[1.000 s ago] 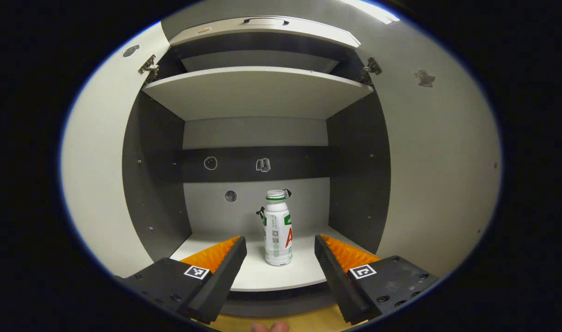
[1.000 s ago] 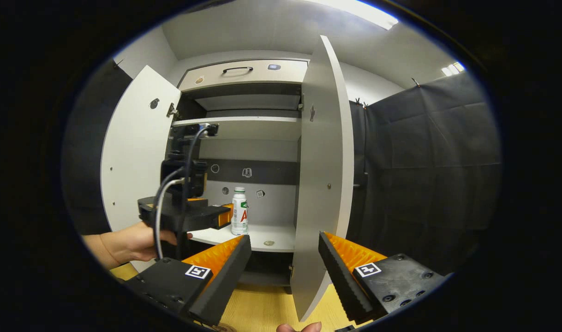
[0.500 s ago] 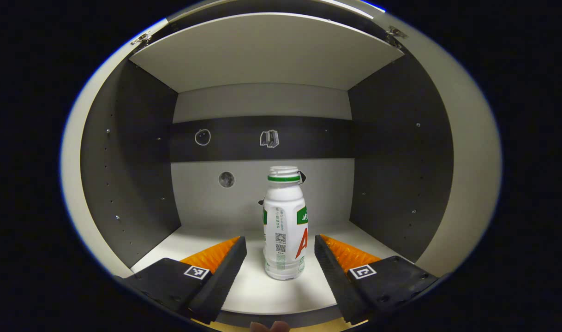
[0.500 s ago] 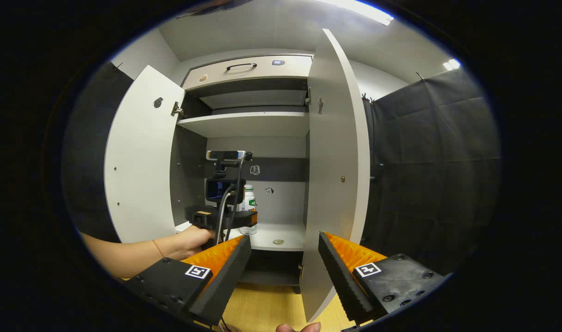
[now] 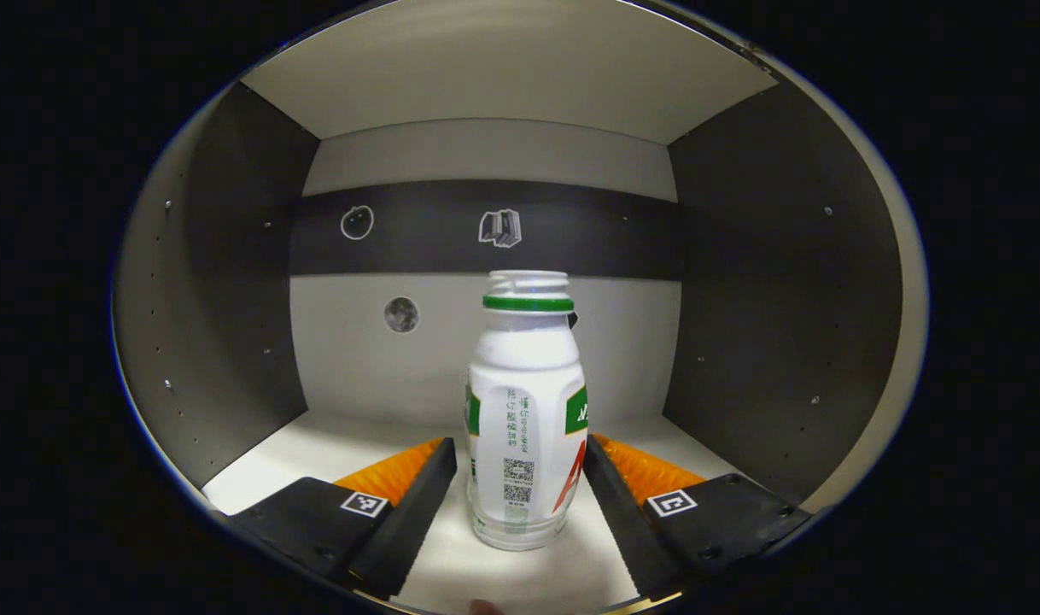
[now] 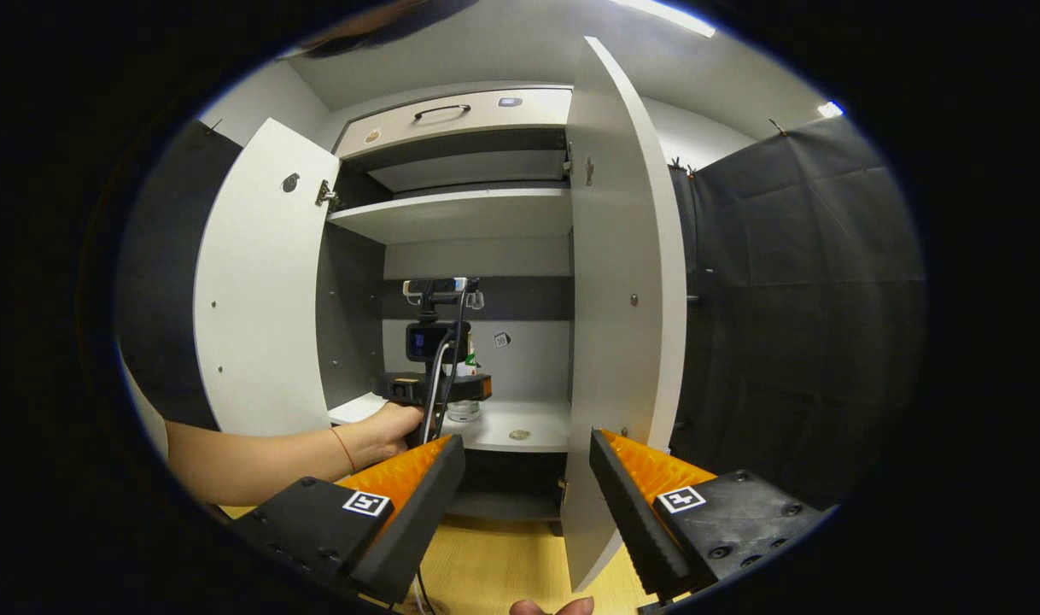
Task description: Grasp the bottle in the cabinet with the left hand and place it on the coaster, then close the right door with the right hand and the left door with the left hand.
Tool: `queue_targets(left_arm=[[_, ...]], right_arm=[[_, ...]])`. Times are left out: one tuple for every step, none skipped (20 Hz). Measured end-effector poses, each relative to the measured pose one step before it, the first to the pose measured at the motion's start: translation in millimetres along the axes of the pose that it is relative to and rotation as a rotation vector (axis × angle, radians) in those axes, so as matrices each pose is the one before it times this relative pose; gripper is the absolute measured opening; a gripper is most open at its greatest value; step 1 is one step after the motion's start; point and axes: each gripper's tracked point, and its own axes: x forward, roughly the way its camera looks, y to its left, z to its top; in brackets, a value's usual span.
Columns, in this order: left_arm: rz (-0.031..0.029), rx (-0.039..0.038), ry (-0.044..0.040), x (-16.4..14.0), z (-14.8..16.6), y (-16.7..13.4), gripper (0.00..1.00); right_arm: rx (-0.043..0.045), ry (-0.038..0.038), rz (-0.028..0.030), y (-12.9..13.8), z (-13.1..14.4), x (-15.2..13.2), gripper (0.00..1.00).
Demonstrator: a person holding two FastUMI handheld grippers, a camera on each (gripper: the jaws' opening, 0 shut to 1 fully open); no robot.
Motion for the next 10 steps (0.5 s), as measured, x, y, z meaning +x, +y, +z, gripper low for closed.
queue_targets(left_arm=[[-0.01084,-0.01082,-0.00761,-0.84,2.82,-1.86,0.82],[-0.01457,-0.01158,-0.00394,-2.1,1.25,-0.98,0.82],[-0.00461,-0.00008,-0.00838,-3.5,3.9,0.71,0.81],[-0.00306,0.01424,-0.00403,-3.51,3.24,-0.13,0.8],[-0.00215,0.02132,-0.00545,-6.02,4.5,0.18,0.8],[-0.00872,0.01531,-0.01285,-10.44,5.85,-0.93,0.8],[-0.01265,0.00796,-0.00954,-11.65,5.97,-1.86,0.8],[-0.01027,0.00231,-0.00539,-10.56,4.17,-1.53,0.8],[-0.01157,-0.0054,-0.00312,-11.14,4.29,-1.67,0.8],[-0.01403,-0.00902,-0.00325,-10.33,2.49,-2.1,0.8]], right_arm=[[-0.00032,0.00097,-0.00711,-4.64,0.65,-0.33,0.98],[0.0013,-0.00279,-0.00902,-3.77,2.11,-0.42,0.98],[0.00195,-0.00405,-0.00794,-3.32,2.13,-0.46,0.98],[0.0057,-0.00341,-0.00181,-0.56,1.5,-0.65,0.98],[0.00097,-0.00264,-0.00724,-1.51,1.38,-3.24,0.97],[-0.00494,-0.00537,-0.00522,-0.73,1.63,-2.83,0.97],[-0.00651,-0.00252,-0.00488,-0.51,0.65,-3.43,0.97],[-0.00286,-0.00156,-0.00405,-0.08,1.43,-4.14,0.97],[0.00098,-0.00244,-0.0056,-0.37,1.09,-4.67,0.97],[0.00164,-0.00208,-0.00506,0.54,1.77,-4.75,0.97]])
